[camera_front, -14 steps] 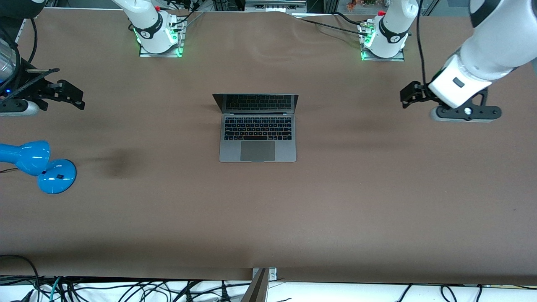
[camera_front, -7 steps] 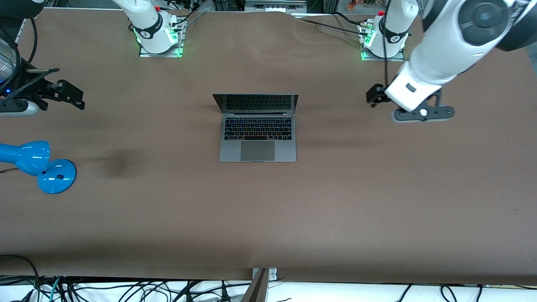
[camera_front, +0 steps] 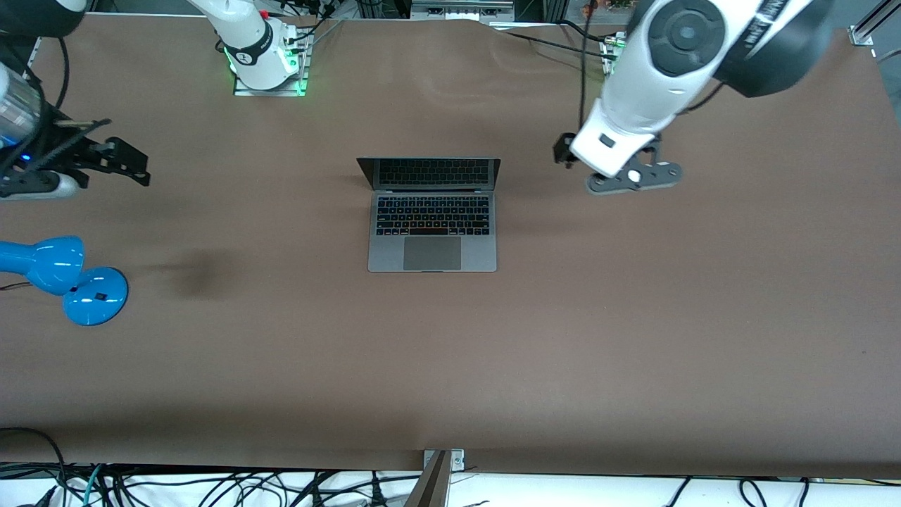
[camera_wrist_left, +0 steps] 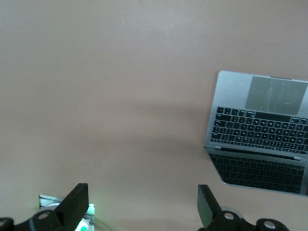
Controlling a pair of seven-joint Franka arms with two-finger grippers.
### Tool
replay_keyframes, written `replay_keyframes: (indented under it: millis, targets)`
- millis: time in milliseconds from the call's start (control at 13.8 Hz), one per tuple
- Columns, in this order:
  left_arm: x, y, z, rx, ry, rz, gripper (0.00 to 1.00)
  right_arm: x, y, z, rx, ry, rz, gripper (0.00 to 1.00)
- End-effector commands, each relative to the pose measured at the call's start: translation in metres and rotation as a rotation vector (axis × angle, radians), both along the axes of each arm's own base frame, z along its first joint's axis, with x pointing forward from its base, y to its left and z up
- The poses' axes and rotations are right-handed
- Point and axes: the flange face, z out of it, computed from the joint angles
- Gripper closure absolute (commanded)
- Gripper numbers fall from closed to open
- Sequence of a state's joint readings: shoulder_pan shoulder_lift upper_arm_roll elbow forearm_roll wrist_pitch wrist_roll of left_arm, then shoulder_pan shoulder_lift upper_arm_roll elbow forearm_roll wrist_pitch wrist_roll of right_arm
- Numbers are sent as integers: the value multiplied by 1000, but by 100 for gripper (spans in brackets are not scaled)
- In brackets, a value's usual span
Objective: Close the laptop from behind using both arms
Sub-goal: 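Move the left gripper toward the laptop screen while the right gripper follows, then lower both grippers onto the back edge of the laptop screen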
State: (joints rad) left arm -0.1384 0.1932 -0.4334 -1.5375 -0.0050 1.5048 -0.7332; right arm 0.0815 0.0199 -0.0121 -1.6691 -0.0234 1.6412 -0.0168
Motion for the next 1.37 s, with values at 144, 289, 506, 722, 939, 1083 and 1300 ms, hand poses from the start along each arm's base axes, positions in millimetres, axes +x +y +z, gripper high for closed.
replay_keyframes:
  millis: [144, 289, 506, 722, 939, 1083, 1300]
  targets:
    - [-15, -31, -3, -70, 82, 61, 0, -27, 74, -38, -21, 193, 121, 0]
    - [-26, -47, -7, -79, 108, 56, 0, -38, 106, -56, 15, 208, 73, 0]
    - [-41, -70, -24, -64, 149, 47, 0, -69, 157, -78, -4, 209, -5, 0]
    - [-46, -87, -48, -87, 232, 27, 4, -117, 213, -93, -28, 210, -135, 0]
    - [-48, -95, -64, -119, 300, 19, 24, -151, 250, -101, -53, 244, -104, 0]
    - [-50, -103, -74, -153, 359, 22, 68, -171, 269, -111, -21, 287, -88, 10]
    - [-48, -110, -89, -190, 432, 41, 100, -189, 282, -120, -12, 316, -71, 79]
